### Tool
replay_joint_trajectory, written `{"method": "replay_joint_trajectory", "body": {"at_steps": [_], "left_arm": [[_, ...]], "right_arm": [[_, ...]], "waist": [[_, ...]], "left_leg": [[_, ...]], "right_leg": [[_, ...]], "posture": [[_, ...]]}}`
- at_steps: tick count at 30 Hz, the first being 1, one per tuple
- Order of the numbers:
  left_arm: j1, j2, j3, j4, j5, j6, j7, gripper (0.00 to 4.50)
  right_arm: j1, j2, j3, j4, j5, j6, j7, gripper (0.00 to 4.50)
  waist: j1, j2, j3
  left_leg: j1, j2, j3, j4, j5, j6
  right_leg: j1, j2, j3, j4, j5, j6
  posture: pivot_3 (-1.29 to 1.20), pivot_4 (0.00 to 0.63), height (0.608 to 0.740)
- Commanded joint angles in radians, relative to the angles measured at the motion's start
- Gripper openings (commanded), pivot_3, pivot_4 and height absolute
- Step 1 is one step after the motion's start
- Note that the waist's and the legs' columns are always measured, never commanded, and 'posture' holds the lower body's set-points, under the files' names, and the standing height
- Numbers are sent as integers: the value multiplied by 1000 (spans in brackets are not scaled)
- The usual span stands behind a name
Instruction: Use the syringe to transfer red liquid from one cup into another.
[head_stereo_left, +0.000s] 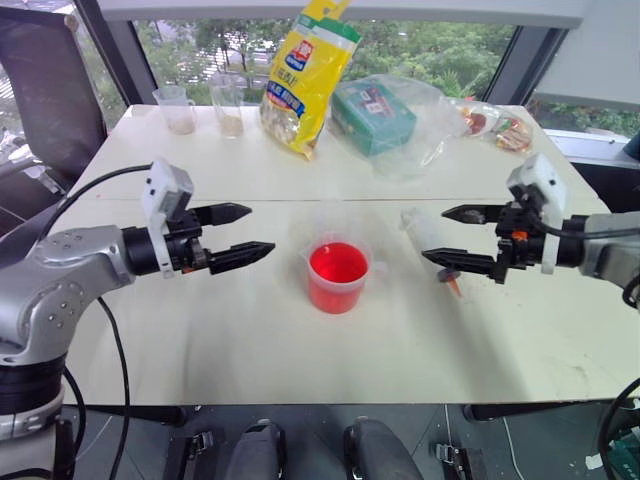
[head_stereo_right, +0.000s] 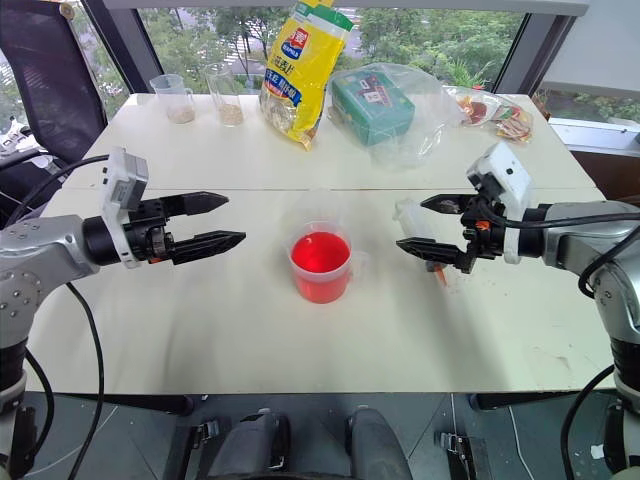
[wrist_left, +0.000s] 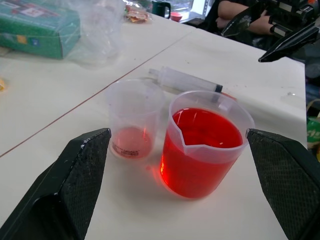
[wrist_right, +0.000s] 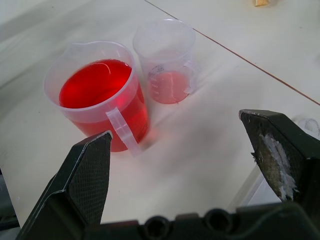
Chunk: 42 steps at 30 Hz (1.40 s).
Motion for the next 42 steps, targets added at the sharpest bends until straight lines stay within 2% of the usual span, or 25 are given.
{"method": "replay_joint_trajectory", "body": {"at_steps": [1, 24, 29, 33, 36, 42], "left_arm": [[-1, 19, 43, -30, -18, -8, 2, 4500], [-23, 22, 37, -33, -35, 0, 15, 4500], [-33, 15, 30, -29, -32, -2, 17, 4500], [-43, 2, 13, -22, -21, -14, 14, 4500], [-48, -14, -7, -20, -4, -30, 17, 4500], [-31, -42, -15, -47, 5, -46, 33, 4500]], "right_arm": [[-23, -21, -16, -4, 4, -10, -2, 4453], [-85, -15, 58, 54, -50, 3, -45, 4453], [-205, -1, 156, 142, -99, 106, -100, 4453], [-407, 60, 311, 323, -176, 286, -170, 4453], [-536, 127, 407, 488, -254, 356, -218, 4453], [-691, 235, 544, 816, -384, 327, -216, 4453]], "waist": [[0, 0, 0], [-1, 0, 0], [-3, 0, 0], [-5, 0, 0], [-5, 0, 0], [-1, 0, 0]], "left_leg": [[0, 0, 0, 0, 0, 0], [0, 0, 0, 0, 0, 0], [0, 0, 0, 0, 0, 0], [0, 0, 0, 0, 0, 0], [0, 0, 1, 0, 0, 0], [-4, 0, 2, -1, 0, 0]], "right_leg": [[0, 0, 0, 0, 0, 0], [0, 0, 0, 0, 0, 0], [0, 0, 0, 0, 0, 0], [-1, 0, 0, 0, 0, 0], [-2, 0, 1, 1, 0, 0], [-6, -1, 1, 0, 0, 0]], "posture": [[0, 150, 740], [0, 150, 740], [0, 150, 740], [0, 150, 740], [0, 150, 740], [0, 150, 740]]}}
